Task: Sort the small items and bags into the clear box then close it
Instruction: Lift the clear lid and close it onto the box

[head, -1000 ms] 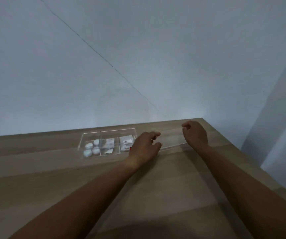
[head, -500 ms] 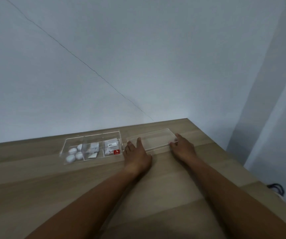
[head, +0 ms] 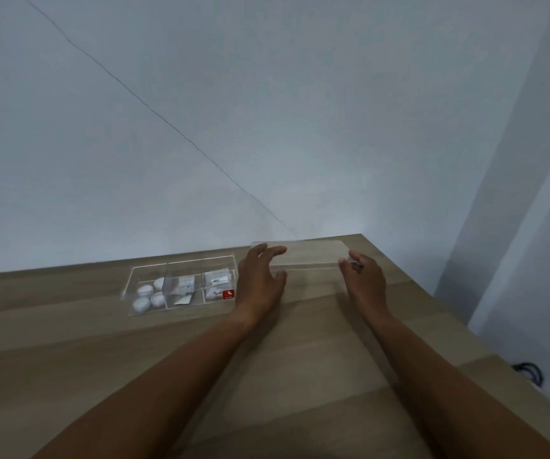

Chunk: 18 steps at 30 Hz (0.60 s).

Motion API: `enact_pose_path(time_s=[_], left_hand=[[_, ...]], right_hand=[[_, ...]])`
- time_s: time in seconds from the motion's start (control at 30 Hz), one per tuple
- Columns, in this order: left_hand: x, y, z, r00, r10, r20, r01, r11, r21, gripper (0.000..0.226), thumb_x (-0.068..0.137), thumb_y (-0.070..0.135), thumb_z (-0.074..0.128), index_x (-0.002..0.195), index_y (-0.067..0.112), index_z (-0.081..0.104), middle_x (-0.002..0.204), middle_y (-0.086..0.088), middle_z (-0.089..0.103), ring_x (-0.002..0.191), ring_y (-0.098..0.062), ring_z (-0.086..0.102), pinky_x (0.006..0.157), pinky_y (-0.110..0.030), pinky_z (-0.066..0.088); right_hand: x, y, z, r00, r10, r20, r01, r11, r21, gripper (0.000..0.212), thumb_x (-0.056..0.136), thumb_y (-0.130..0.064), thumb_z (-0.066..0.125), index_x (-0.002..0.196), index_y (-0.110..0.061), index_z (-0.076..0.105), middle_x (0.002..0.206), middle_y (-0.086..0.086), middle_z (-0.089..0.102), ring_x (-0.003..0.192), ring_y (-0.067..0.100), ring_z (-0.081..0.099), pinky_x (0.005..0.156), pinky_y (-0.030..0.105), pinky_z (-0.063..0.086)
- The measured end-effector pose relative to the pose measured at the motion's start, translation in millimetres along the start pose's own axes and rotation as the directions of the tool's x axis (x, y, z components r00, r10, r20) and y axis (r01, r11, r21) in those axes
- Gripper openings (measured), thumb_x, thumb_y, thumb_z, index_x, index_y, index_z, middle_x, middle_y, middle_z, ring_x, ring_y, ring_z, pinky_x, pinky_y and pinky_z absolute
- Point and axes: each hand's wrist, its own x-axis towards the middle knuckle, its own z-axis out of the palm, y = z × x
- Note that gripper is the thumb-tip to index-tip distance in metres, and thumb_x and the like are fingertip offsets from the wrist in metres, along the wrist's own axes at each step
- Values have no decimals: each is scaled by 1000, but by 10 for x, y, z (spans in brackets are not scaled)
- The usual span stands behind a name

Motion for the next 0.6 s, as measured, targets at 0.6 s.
enact_pose_path(time_s=[0.6], left_hand=[[-27,-983,-1778,968,-99,-230,124,987,98,62,75,24,79,133,30,55,138,1,57,124,-17,54,99,-29,42]], right_hand=[[-694,-844,1222,938,-212,273,210,977,38,35,92,-16,58,125,-7,60,136,13,56,121,24,55,106,37,42]])
